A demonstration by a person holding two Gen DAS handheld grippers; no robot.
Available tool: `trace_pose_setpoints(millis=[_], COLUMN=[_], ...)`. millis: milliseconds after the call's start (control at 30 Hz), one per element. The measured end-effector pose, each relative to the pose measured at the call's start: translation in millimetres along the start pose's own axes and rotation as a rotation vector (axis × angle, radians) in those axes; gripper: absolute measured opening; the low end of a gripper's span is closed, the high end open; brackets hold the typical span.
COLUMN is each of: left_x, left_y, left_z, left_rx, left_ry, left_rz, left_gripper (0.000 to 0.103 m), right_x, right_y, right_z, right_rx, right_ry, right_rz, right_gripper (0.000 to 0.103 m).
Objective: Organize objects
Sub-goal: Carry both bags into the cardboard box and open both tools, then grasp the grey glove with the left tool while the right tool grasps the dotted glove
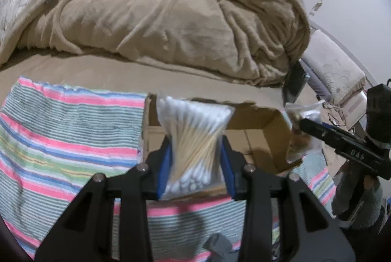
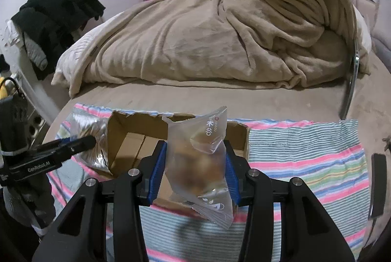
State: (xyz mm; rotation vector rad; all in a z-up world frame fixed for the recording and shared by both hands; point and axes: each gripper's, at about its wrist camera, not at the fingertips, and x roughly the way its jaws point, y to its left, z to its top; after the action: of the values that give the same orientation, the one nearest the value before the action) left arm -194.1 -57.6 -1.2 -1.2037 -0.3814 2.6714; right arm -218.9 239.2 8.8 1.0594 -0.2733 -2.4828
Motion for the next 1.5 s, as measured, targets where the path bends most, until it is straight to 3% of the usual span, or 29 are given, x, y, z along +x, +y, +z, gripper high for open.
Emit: trace_pose_setpoints(millis=[200, 267, 300, 333, 400, 1000, 1500], left_x=[12.7, 10.6, 8.2, 5.5, 0.4, -55.1, -63.8], left_y=[8.3, 9.2, 9.3, 8.6, 5.9, -28.0, -45.2], left_z=[2.4, 2.3, 1.6, 1.0, -1.1, -42.7, -94.6], left_rx=[-0.021, -0.029, -0.032, -0.031, -0.025, 0.031, 0.044], left_ry=[0.027, 0.02, 0.013, 0.009, 0.005, 0.009, 0.079], left_rz=[0.03, 0.03, 0.025, 0.022, 0.023, 0.004, -0.016], left_gripper=[0.048, 0.061, 0.066, 0.066, 0.067, 0.07, 0.07], right_x=[17.0, 18.7, 17.8, 16.6, 13.1, -37.1, -62.3], right_y=[-2.9, -4.6, -5.1, -5.4, -4.8, 16.8, 21.4], right_z=[-2.1, -3.0, -3.0, -3.0, -2.8, -38.6, -88.2], right_rx=[0.013, 0.017, 0.019, 0.021, 0.022, -0.021, -0.02], right_ry=[0.026, 0.026, 0.02, 0.015, 0.005, 0.018, 0.072], right_rz=[-0.002, -0.006, -0.01, -0.011, -0.012, -0.022, -0.026], right_gripper=[0.049, 0.054, 0.062, 0.071, 0.075, 0.075, 0.075])
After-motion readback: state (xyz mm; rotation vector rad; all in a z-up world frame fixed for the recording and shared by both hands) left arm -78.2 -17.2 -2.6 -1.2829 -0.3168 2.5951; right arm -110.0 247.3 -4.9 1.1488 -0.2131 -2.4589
